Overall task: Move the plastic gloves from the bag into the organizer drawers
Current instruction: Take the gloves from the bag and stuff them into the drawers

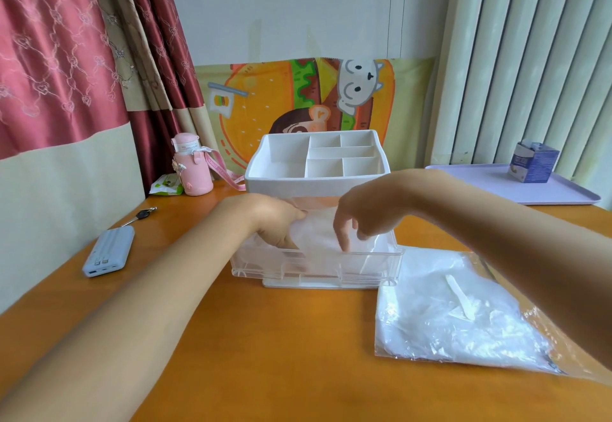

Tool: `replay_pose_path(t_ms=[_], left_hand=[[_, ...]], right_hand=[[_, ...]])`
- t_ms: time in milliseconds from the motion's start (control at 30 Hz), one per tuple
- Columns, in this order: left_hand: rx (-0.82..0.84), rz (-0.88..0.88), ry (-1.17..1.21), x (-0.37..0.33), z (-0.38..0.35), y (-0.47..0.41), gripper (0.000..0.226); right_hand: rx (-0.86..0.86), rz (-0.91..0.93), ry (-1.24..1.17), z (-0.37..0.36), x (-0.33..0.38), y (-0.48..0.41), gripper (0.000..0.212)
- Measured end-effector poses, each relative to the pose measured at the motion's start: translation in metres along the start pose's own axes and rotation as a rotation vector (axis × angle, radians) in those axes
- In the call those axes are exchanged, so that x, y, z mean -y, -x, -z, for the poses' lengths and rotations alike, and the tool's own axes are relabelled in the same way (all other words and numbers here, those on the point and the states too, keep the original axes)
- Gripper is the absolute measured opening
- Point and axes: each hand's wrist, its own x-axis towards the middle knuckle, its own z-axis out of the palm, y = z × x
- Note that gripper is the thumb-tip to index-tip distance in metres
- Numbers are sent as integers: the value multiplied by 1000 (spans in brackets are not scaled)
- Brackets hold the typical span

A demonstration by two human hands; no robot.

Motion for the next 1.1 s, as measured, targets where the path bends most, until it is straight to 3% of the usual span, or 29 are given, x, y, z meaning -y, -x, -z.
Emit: replay_pose_path(t_ms=[67,233,500,700,833,1000,1100], left_hand=[[0,8,-12,0,0,-2,88],[28,30,-33,-2,6,0,92],[43,59,-103,-1,12,4,92],[43,58,-112,-3,13,2,92],[50,64,-95,-2,12,3,93],[44,60,-86,-2,11,5,93],[49,63,-78,-2,12,7,90]], right_hand=[[36,-22,-16,1,0,4,57],[107,-49,-24,-4,-3,6,53],[-172,-11,-69,-2,-9,16,50],[8,-23,39,-7,-3,15,54],[1,-98,147,-8,-1,18,53],[7,-145,157,-11,0,17,30],[26,-146,172,-10,2,17,28]])
